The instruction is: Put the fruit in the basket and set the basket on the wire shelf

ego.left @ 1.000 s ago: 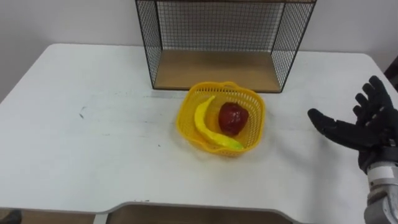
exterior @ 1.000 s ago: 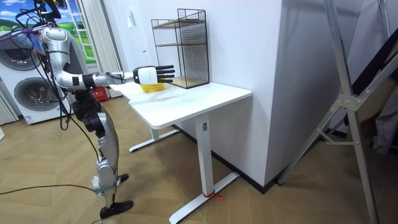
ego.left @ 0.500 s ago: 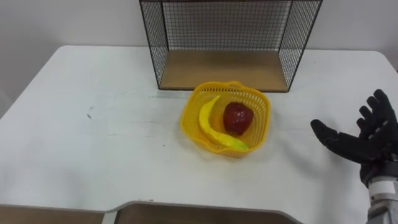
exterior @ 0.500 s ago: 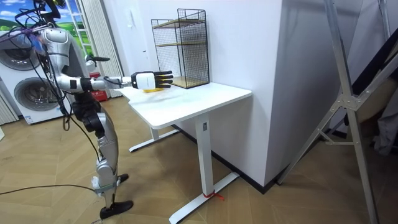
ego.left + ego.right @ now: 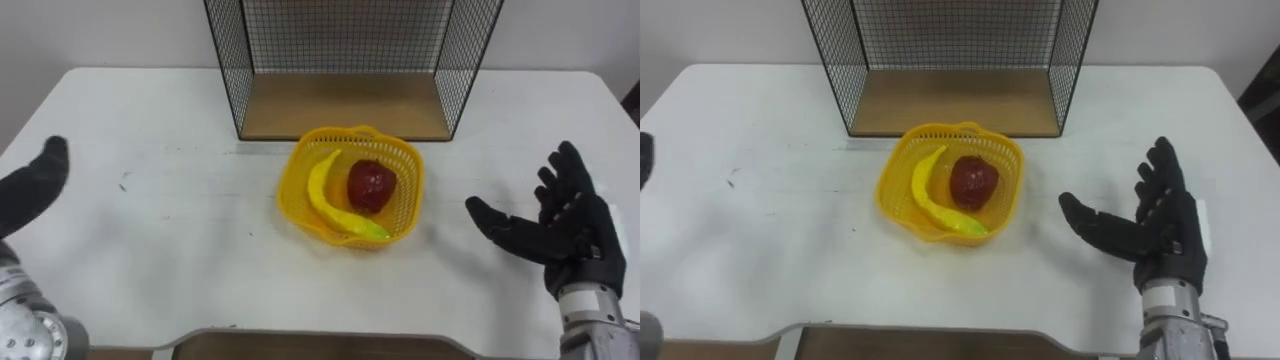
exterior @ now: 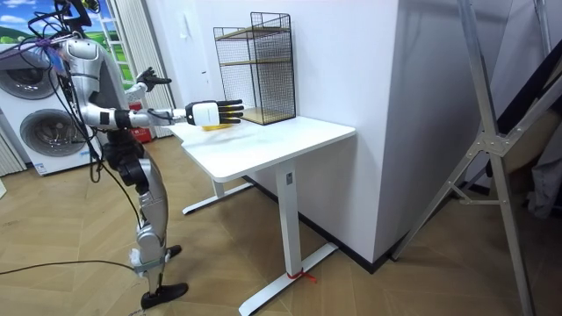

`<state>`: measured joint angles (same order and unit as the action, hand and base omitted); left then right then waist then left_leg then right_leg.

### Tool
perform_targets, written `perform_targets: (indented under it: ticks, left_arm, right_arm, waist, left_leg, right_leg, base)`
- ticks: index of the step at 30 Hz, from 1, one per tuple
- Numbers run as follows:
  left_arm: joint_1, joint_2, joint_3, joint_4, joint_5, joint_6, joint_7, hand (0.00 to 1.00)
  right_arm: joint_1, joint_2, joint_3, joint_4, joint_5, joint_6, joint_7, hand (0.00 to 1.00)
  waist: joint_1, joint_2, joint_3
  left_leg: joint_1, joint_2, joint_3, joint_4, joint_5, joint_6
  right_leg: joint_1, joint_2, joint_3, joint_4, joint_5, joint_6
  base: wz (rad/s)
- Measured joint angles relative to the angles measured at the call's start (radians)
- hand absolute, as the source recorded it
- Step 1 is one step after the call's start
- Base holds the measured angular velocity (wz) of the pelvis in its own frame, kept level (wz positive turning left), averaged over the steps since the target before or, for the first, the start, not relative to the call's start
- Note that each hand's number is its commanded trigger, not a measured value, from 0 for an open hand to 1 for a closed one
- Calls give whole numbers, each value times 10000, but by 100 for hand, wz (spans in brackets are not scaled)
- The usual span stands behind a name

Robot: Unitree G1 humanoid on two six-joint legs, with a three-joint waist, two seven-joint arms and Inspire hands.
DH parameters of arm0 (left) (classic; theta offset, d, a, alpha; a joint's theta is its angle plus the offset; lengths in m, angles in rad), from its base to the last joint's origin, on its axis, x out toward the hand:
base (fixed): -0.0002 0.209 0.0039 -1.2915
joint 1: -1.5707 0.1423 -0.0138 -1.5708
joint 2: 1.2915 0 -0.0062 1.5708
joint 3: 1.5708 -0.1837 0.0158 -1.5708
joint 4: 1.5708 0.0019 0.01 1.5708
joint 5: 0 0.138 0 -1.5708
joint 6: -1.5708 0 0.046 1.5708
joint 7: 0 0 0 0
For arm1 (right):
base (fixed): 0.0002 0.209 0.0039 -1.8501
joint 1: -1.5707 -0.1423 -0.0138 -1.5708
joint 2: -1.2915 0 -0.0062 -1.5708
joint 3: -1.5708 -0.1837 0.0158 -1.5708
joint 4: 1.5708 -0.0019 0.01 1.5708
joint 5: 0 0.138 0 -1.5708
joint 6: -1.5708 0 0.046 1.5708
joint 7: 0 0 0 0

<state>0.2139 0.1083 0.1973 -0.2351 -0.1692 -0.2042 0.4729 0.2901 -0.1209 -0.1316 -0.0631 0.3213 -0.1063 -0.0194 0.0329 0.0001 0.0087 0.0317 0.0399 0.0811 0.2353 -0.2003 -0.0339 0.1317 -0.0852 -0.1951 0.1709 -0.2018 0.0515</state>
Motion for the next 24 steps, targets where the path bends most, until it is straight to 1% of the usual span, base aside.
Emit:
perform_targets:
  ticks: [1,2,3,4,6,7,9,13,15,17,24]
  left_arm:
    - [-10,5,-147,0,-134,0,-113,0]
    - [-58,5,-459,1,-497,3,-320,0]
    - [-124,9,-812,34,-855,5,-564,0]
    - [-146,13,-982,62,-1016,6,-706,0]
    - [-154,9,-1643,129,-1467,46,-1354,0]
    - [-156,0,-1788,147,-1562,59,-1548,0]
    - [-248,-31,-2221,453,-1928,67,-2297,0]
    - [-375,-42,-2555,1151,-2149,109,-3017,0]
    - [-373,-44,-2635,1398,-2243,163,-3312,0]
    - [-374,-49,-2652,1405,-2334,208,-3478,0]
    - [-349,-38,-2861,1578,-2347,222,-3965,0]
  right_arm:
    - [-2,-1,76,17,108,-5,53,0]
    - [-61,-2,247,146,328,-13,117,0]
    - [-122,-3,416,290,534,-13,166,0]
    - [-160,-3,500,356,680,-13,196,0]
    - [-296,1,888,461,1202,-4,258,0]
    - [-332,3,964,461,1272,-4,305,0]
    - [-576,31,1216,488,1640,-4,633,0]
    - [-790,80,1416,542,2170,-5,1067,0]
    - [-995,105,1466,819,2752,-5,1223,0]
    - [-1087,142,1485,972,3081,-5,1253,0]
    - [-1159,169,1511,971,4592,-44,1262,0]
  waist:
    - [-47,-18,12]
    - [-83,-41,27]
    - [-90,-46,29]
    - [-95,-47,30]
    - [-142,-40,34]
    - [-158,-40,35]
    - [-257,-24,48]
    - [-304,-15,70]
    - [-313,-44,88]
    - [-305,-71,104]
    - [-313,-37,95]
  left_leg:
    - [9,0,0,-1,0,0]
    - [15,0,6,2,0,0]
    - [7,0,18,3,0,1]
    - [2,0,29,2,0,1]
    - [-21,2,31,14,0,1]
    - [-20,4,37,17,0,1]
    - [-11,4,40,19,0,1]
    - [-6,15,108,12,0,1]
    - [-27,18,188,-5,0,1]
    - [-35,25,261,-22,0,1]
    - [-48,24,290,-28,0,1]
  right_leg:
    - [1,0,17,0,1,0]
    - [-29,0,20,1,1,0]
    - [-37,0,20,9,1,0]
    - [-35,0,33,18,1,0]
    - [-76,-1,50,43,1,0]
    - [-81,-1,54,46,1,0]
    - [-114,-1,59,40,1,0]
    - [-144,0,108,33,1,0]
    - [-213,0,196,42,1,0]
    - [-281,0,262,55,2,1]
    - [-271,2,296,17,9,9]
  base:
    - [0]
    - [0]
    - [-3]
    - [0]
    - [-2]
    - [0]
    - [0]
    - [-3]
    - [-11]
    - [-10]
    - [-1]
